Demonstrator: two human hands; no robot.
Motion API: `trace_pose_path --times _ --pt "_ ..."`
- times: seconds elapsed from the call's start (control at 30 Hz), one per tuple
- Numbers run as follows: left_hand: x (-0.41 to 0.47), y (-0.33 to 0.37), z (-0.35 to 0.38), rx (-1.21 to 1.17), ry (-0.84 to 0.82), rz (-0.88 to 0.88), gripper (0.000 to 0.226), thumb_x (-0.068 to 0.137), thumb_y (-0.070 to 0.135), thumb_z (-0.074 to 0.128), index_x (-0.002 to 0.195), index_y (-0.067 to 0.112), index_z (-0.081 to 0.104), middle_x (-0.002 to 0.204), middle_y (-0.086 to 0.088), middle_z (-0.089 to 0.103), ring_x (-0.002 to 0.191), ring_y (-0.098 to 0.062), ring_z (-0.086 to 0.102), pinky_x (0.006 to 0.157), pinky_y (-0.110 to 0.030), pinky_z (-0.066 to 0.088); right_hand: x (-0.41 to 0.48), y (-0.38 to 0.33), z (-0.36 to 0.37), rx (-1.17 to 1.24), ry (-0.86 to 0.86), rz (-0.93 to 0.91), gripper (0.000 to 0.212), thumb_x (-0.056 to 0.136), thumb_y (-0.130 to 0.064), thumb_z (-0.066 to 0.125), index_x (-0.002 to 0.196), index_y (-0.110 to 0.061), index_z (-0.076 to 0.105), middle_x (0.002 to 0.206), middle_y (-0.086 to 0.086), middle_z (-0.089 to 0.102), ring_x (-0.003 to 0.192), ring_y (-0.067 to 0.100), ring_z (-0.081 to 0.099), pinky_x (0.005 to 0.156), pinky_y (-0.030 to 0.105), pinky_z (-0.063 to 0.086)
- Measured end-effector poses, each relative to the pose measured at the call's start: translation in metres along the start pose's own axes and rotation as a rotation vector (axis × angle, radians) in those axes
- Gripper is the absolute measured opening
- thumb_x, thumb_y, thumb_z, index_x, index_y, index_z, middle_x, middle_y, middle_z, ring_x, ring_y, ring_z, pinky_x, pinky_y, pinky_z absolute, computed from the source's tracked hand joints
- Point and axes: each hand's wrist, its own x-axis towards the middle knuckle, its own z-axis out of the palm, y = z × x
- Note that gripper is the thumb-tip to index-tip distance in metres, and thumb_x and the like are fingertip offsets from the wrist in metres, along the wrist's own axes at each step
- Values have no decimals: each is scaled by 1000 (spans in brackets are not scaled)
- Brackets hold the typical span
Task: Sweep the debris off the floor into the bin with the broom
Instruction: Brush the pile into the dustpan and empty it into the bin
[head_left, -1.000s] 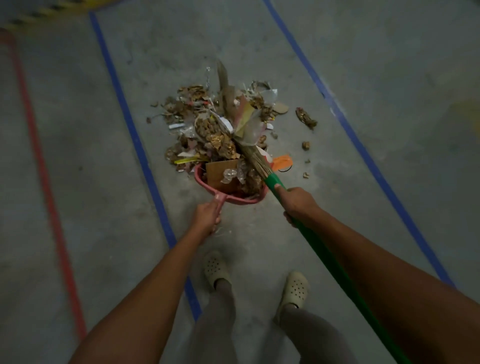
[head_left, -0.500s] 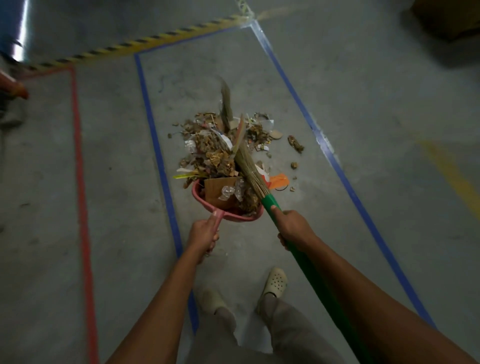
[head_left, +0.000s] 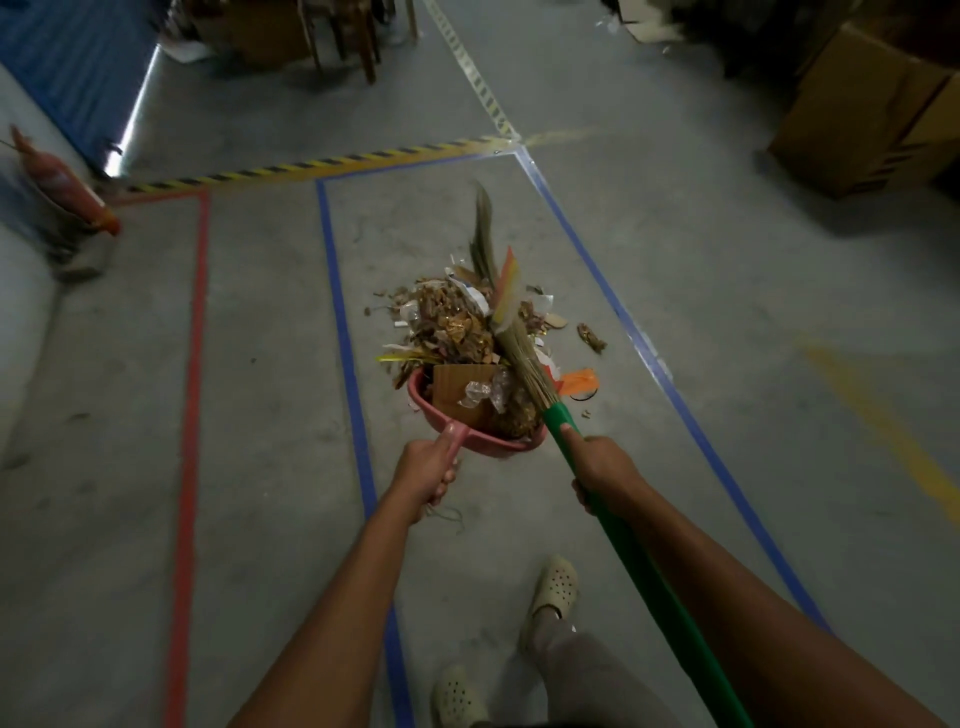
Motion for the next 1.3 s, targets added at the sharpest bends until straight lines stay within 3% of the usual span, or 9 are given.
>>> trace_pose_path --times 0.6,0.87,1.3 --pt "-131 -36 -10 -89 126 32 50 94 58 54 80 10 60 53 -2 49 37 -10 34 40 -19 24 -91 50 6 -117 -27 -164 56 101 -55 37 94 -6 62 65 9 62 45 18 55 43 22 46" --pt "-200 -91 -4 -173 234 -38 50 95 56 54 83 8 59 52 -2 49 36 -9 33 39 -16 24 -122 86 17 -186 -148 -183 56 101 -55 40 97 -4 62 67 9 61 45 18 55 44 24 46" --pt "-317 -216 -110 -338 509 -97 52 95 57 53 83 6 59 54 -3 51 36 -11 36 41 -20 25 -217 93 153 -461 -371 -361 55 102 -55 37 90 -5 59 70 10 62 49 19 56 45 24 47"
